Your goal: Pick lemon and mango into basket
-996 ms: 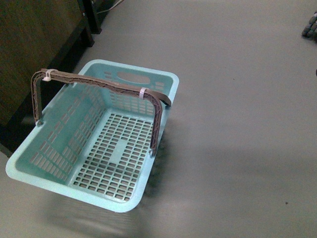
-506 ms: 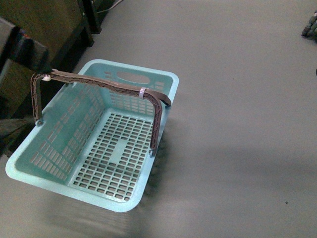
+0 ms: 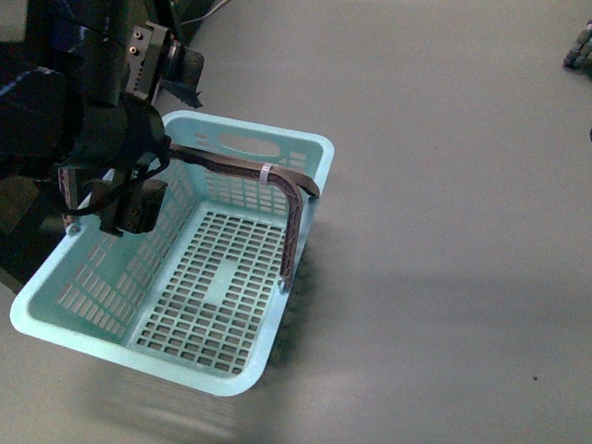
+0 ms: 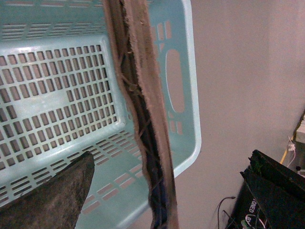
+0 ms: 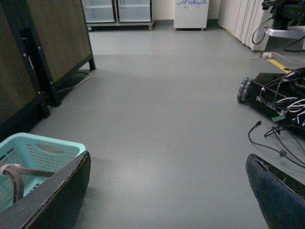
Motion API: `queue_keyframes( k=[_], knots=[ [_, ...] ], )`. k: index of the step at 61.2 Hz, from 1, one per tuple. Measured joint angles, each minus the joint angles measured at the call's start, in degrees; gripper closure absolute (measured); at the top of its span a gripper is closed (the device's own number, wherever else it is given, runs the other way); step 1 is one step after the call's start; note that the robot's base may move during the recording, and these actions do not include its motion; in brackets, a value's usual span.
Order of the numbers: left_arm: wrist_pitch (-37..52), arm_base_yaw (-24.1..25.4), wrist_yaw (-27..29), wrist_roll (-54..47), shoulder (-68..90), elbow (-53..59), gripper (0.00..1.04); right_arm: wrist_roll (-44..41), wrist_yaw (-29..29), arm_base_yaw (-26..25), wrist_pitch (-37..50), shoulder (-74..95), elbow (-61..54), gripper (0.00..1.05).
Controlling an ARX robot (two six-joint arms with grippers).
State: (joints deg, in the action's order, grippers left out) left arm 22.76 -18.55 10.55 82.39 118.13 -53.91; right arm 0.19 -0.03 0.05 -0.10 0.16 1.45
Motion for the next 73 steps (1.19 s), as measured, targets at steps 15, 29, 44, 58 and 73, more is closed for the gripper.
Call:
queue_keyframes(
  k=[15,29,44,58,73],
  knots=[
    [-1.62,0.61,0.46,0.39,6.43,-6.36,0.07,0.00,0.00,0.00,0.00,0.00,0.00,0.09],
    [-4.70,0.92,1.33,0.35,10.67,-12.63,0.17,-0.02,0.00,0.00,0.00,0.00,0.00,0.09],
    [-7.52,0.92,1.33,0.33,12.20,-14.75,0.55,-0.02,0.00,0.00,0.00,0.00,0.00,0.09],
    [-9.31,0.59,0.59,3.13,10.45,-13.53,0.95,-0.02,0.00,0.00,0.00,0.00,0.00,0.09],
    [-14.05,-2.14,0.11,4.42,-2.25,-8.41,0.99,-0.02,0.00,0.00,0.00,0.00,0.00,0.09]
  ],
)
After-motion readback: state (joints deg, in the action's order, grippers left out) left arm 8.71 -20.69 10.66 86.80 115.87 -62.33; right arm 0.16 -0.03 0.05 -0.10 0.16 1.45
